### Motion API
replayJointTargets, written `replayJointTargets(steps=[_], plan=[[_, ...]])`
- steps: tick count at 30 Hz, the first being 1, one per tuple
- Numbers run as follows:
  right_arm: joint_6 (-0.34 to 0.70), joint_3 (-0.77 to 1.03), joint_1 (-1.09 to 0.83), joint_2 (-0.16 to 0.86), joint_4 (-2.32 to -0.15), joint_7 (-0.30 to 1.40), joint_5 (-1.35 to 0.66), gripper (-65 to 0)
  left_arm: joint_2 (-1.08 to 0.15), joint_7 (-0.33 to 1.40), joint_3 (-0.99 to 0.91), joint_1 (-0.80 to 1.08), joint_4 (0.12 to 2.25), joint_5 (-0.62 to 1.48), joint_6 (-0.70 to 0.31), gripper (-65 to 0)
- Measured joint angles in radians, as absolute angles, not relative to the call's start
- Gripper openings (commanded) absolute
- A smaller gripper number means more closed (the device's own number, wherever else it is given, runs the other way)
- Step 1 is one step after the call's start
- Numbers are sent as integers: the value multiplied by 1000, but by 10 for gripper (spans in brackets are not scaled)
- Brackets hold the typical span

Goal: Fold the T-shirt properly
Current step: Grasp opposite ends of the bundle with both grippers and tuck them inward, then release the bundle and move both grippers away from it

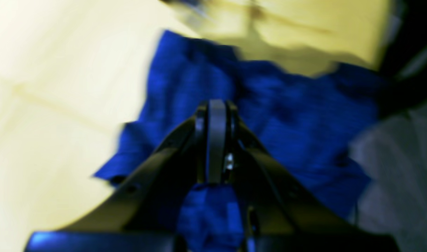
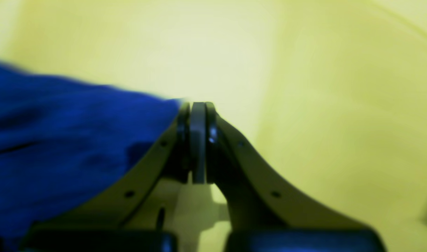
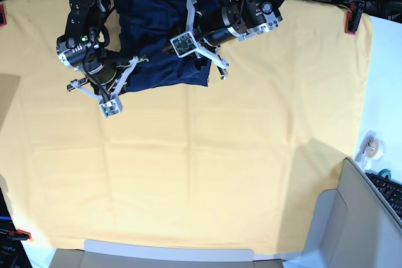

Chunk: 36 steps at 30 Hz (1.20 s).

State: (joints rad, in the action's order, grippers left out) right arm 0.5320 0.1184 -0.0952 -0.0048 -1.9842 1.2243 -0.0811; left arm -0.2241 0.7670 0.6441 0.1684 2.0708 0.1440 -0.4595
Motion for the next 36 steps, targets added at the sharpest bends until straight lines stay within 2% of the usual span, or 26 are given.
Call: replayJointTargets(steps=[4,11,27,31,36], plan=[[533,65,-125,3,-1997,1233,-56,-650,-230,861,636,124,2031,144,-468,-648],[533,34,-95,-71,-1980,1229,-65,-650,-230,862,644,128,2006,145,-463,-648],[533,34,10,-70,-1816,1225,-58,-650,-271,891,757,158,2010,145,-461,-648],[530,34,32,-68,-1762,1152,-63,-650,-272,891,759,161,2015,145,-463,-648],[458,34,47,-66,-1700,1109,-54,-650,-310,891,763,176,2016,148,-461,-648]])
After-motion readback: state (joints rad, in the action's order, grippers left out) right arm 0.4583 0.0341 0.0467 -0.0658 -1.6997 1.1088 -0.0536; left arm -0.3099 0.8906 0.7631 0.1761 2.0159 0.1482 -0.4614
